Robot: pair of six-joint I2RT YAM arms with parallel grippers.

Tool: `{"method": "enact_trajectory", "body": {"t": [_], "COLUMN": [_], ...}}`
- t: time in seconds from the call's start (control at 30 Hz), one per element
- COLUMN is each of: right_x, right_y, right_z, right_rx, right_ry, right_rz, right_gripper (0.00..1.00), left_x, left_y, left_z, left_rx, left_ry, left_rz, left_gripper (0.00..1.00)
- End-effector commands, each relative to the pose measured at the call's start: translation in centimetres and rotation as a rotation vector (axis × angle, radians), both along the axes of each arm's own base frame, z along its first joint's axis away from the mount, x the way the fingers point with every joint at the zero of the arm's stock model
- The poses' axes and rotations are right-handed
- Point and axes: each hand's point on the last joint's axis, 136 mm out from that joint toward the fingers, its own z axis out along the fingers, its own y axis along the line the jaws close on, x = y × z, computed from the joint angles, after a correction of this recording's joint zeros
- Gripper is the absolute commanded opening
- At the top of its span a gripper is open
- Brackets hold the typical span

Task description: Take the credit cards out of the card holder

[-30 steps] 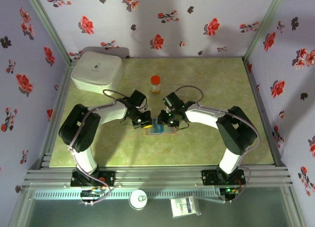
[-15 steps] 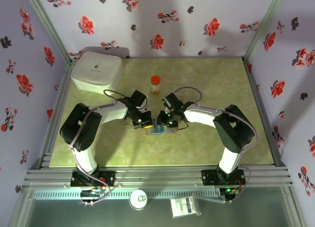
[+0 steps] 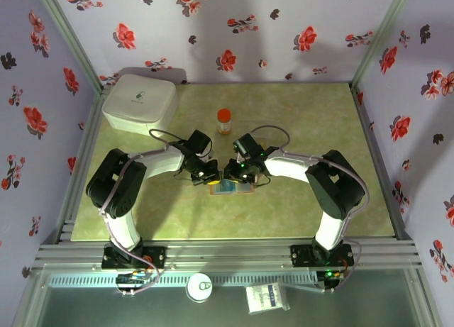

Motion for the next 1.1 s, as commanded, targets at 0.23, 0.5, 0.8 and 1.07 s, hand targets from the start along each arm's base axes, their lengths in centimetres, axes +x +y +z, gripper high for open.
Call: {"method": "enact_trajectory", "body": {"t": [0.23,0.5,0.8,1.07], "right_x": [0.2,0.1,-0.2,-0.2], "right_y": [-1.8,-2.9,-2.4,-1.6], "right_z": [0.6,-0.1,-1.0,-1.3], "right_rx": [-0.038,-0.052,-0.012,0.04], "right_ry": [-0.015,-0.002,0.029,0.046], "right_rz": [-0.039,-0.064,-0.064,-0.057], "right_gripper": [0.26,0.26,0.25,0.24], "left_x": [0.1,-0.2,-0.3,-0.4], "left_y": [0.3,0.4,0.5,0.6], "left_z": [0.1,-0.7,-0.6,-0.9], "left_rx": [0.031,0.038,0.039,0.045], "left_ry": [-0.013,0.002,0.005,0.013], "left_rz": [-0.022,-0.024,-0.022,-0.02], "left_gripper": [0.0,0.0,0.0,0.0]}}
